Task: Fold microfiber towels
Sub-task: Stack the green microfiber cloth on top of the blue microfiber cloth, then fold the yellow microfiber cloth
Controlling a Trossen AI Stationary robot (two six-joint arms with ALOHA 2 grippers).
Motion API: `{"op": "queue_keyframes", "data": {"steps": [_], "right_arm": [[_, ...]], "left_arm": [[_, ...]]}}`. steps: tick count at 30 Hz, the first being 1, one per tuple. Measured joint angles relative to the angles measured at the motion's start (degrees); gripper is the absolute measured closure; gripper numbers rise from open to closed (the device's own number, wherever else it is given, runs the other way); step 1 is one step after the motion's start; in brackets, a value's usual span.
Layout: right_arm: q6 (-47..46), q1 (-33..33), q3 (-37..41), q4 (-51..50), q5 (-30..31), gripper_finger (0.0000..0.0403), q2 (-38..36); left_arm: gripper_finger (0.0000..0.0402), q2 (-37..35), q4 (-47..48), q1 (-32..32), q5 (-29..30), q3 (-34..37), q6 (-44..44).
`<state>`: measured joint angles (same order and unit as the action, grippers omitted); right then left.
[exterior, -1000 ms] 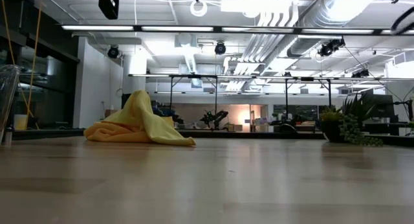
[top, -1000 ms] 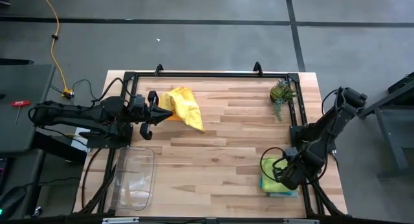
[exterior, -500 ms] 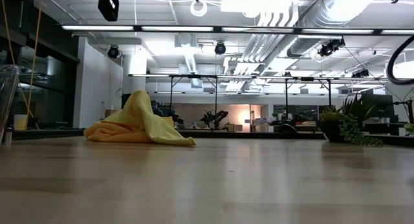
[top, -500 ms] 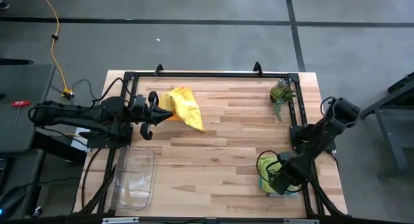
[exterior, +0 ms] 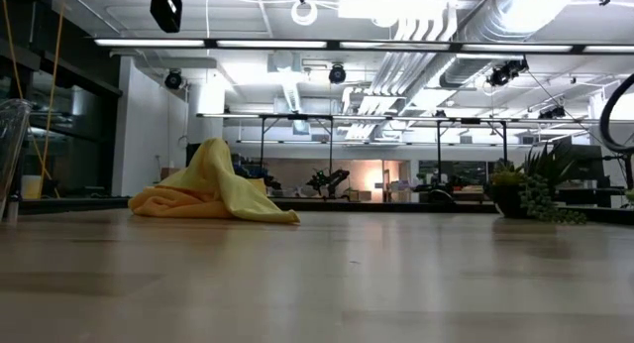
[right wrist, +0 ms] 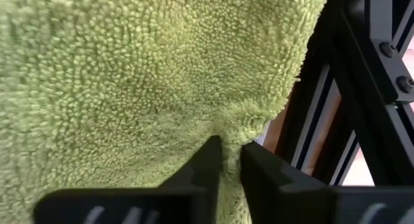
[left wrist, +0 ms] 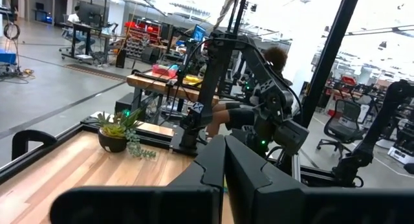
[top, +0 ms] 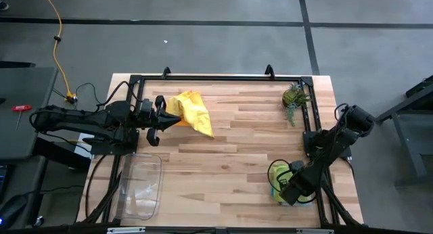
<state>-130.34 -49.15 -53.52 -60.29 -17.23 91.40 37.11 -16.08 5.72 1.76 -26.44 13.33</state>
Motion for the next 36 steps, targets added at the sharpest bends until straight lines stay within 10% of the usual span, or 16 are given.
{"op": "queue_keyframes", "data": {"steps": [12,20,28,36], "right_arm": [[2.6,-0.02,0.0,-12.1,1.33,0.0201,-11.15],[6.01,3.31,0.0,-6.01,25.52,0.0181,-20.94],[34.47,18.42,0.0,13.1,33.13,0.0181,-18.85],[69.79,36.76,0.0,39.0,22.47,0.0181,-8.36]], "left_arm": [[0.0401,0.02,0.0,0.0,-0.02,0.0,0.0],[0.0401,-0.01,0.0,0.0,0.2,0.0,0.02],[0.0401,0.02,0.0,0.0,0.26,0.0,0.02],[0.0401,0.02,0.03,-0.02,0.42,0.0,0.02]]}}
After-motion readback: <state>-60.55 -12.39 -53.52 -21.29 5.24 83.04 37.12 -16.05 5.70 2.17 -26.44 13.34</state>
